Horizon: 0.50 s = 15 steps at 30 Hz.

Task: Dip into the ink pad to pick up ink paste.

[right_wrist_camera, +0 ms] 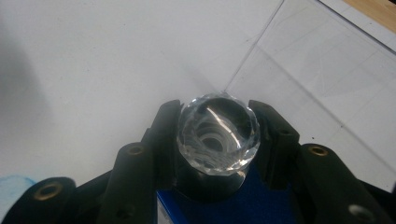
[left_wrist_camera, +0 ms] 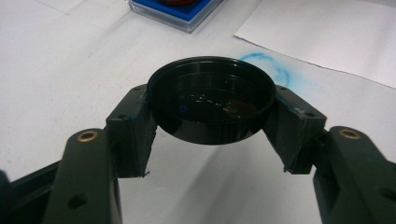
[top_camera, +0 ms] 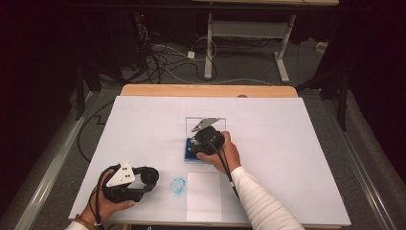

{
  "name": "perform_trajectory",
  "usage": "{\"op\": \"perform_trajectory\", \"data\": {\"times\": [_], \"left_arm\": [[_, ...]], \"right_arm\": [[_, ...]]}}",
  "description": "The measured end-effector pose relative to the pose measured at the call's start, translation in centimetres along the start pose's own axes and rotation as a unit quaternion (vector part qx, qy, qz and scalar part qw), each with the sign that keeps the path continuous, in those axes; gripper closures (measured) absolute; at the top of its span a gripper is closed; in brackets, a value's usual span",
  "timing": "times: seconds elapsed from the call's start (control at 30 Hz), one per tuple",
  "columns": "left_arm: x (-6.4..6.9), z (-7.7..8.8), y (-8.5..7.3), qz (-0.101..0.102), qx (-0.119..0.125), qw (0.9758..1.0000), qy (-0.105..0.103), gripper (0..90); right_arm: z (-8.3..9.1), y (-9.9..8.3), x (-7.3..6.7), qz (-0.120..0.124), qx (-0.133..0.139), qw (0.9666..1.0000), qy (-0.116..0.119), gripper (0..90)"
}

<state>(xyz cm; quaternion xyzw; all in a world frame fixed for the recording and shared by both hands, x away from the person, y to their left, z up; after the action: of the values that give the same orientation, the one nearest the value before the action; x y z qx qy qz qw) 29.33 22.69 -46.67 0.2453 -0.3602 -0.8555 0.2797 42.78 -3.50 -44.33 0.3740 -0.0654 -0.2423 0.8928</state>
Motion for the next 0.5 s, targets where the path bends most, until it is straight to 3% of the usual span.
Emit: {"op": "perform_trajectory", "data": {"times": [0.27, 0.4, 0.5], "left_arm": [[0.05, -0.03, -0.02, -0.001, -0.001, 1.0000, -0.003, 36.6], [-0.03, 0.04, -0.03, -0.001, 0.001, 1.0000, -0.002, 36.6], [-0.23, 0.09, -0.06, 0.001, 0.001, 1.0000, 0.001, 36.6]], "right_arm": [[0.19, 0.07, 0.48, -0.011, -0.007, 0.9997, 0.021, 57.1], [0.38, 0.17, 0.29, -0.005, -0.013, 0.9998, 0.013, 57.1], [0.97, 0.07, 0.13, 0.000, 0.000, 1.0000, 0.005, 57.2]]}}
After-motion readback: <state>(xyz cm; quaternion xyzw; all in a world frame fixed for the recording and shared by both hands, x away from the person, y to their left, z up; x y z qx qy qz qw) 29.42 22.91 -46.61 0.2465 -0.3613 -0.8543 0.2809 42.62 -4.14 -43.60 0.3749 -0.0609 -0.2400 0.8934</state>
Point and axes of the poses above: each handheld gripper's, and its own axes: z roughly backward along the jaws, y roughly out of its top, x roughly to its right, the point moved 2 cm from there along -z, roughly forward along the jaws, and after that the axes turned 12 degrees about y, right-handed, at the moved point
